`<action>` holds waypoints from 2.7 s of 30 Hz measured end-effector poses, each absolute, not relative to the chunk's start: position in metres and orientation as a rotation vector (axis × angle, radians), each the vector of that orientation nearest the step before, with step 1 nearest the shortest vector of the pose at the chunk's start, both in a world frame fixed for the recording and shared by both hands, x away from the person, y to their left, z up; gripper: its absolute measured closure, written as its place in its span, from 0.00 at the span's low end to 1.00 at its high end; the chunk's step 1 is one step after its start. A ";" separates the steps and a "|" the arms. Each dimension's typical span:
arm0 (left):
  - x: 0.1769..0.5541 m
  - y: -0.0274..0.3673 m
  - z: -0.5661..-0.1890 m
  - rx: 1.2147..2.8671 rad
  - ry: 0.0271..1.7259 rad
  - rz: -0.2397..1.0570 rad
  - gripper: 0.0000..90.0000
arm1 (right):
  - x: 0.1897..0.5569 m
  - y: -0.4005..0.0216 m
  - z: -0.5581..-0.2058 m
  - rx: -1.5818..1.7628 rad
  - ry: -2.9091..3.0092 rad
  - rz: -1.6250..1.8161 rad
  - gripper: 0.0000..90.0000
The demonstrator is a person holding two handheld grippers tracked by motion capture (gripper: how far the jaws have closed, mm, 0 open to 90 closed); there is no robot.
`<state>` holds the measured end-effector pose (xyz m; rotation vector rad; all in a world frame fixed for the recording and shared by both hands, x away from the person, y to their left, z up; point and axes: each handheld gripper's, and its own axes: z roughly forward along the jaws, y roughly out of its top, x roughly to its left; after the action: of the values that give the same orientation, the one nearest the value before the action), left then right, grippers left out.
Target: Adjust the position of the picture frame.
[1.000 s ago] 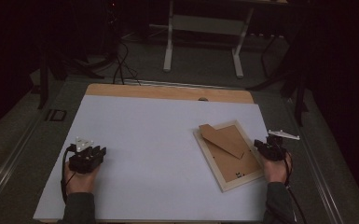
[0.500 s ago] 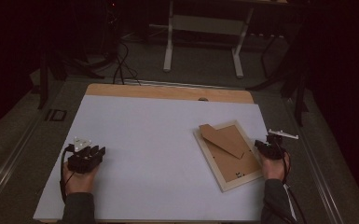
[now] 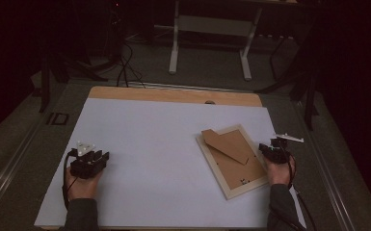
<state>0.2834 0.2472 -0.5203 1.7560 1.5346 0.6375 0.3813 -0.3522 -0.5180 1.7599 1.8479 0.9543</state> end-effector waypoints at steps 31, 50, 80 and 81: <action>0.283 0.252 -0.520 1.738 1.544 0.621 0.76 | 0.385 -0.330 -0.513 1.762 1.803 0.902 1.00; 0.282 0.250 -0.519 1.749 1.525 0.623 0.75 | 0.401 -0.308 -0.510 1.763 1.824 0.877 1.00; 0.281 0.251 -0.519 1.757 1.521 0.620 0.75 | 0.412 -0.275 -0.527 1.773 1.909 0.906 1.00; 0.281 0.251 -0.519 1.758 1.521 0.619 0.75 | 0.412 -0.272 -0.527 1.763 1.929 0.917 1.00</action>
<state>0.2811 0.2512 -0.5194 1.7578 1.5207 0.6189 0.4118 -0.2722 -0.5273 1.7634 1.9287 0.9174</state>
